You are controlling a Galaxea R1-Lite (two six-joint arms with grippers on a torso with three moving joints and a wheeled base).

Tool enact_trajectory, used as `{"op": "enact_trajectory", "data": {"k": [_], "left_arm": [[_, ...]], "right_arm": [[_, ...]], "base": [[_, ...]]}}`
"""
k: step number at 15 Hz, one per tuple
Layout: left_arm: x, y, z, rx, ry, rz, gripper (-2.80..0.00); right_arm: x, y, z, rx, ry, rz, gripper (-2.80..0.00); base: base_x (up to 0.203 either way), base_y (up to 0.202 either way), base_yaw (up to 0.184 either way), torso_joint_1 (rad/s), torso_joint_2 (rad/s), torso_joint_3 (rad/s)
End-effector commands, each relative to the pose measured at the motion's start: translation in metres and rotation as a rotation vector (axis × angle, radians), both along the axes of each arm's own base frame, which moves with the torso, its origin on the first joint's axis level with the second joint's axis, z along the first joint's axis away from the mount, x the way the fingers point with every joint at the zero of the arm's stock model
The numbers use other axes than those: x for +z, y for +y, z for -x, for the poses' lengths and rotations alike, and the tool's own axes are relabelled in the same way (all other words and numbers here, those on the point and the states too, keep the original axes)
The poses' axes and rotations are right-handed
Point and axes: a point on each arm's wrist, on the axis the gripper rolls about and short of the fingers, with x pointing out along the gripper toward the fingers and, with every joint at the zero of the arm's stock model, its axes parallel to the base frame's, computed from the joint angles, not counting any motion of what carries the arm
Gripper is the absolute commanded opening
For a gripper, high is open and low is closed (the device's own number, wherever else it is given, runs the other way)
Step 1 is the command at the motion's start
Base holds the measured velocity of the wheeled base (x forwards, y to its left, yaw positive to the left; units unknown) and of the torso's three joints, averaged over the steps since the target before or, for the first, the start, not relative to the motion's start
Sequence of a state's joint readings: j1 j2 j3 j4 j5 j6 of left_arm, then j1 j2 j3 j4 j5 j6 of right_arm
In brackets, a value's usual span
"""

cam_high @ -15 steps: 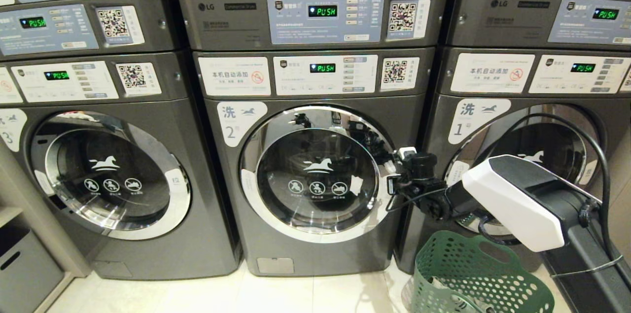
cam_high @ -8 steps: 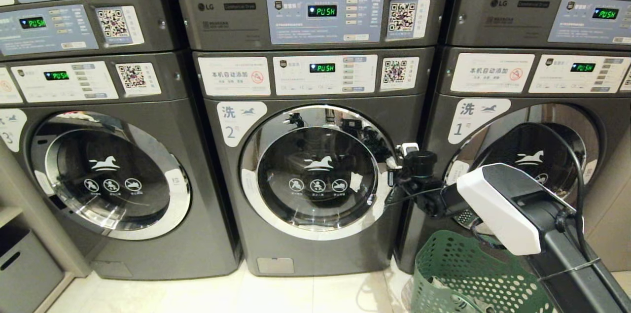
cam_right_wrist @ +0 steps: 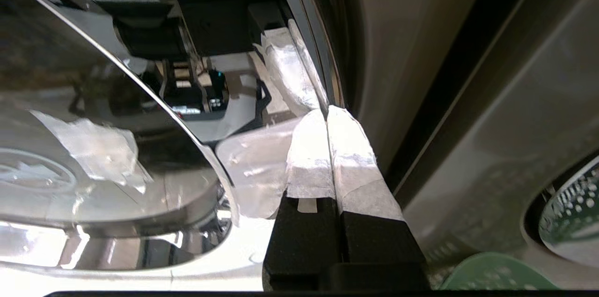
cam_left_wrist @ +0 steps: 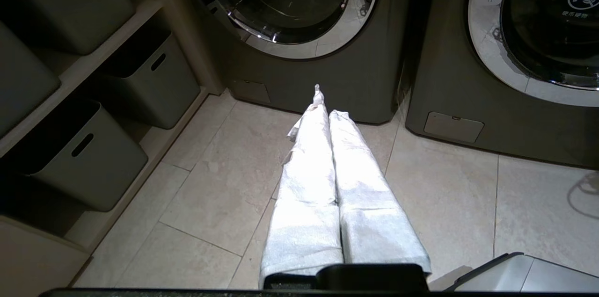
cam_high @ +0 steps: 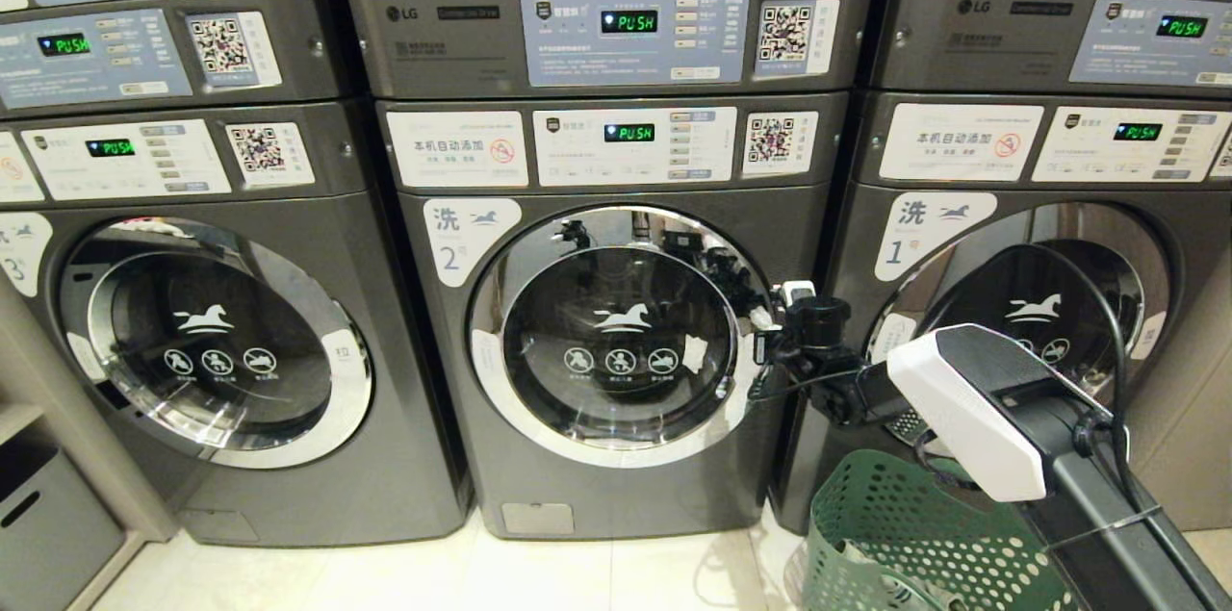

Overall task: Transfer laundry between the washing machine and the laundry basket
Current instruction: Press the washing machine door tightly with the right hand

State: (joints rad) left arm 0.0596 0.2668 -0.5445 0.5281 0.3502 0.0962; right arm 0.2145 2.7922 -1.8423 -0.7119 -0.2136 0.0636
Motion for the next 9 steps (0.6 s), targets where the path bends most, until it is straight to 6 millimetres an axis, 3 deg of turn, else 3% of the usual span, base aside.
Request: {"op": "enact_trajectory", "data": {"k": [1, 9], "left_arm": [[-0.0001, 0.0001, -0.0005, 0.003, 0.006, -0.001, -2.8], [0.0003, 0.0003, -0.0002, 0.011, 0.005, -0.004, -2.8]], "right_arm": [[0.0007, 0.0007, -0.0053, -0.003, -0.028, -0.007, -2.8], [0.004, 0.0003, -0.0122, 0.001, -0.068, -0.016, -2.8]], "base": [[0.0, 0.0, 0.0, 0.0, 0.0, 0.0], [0.0, 0.0, 0.0, 0.0, 0.0, 0.0]]}}
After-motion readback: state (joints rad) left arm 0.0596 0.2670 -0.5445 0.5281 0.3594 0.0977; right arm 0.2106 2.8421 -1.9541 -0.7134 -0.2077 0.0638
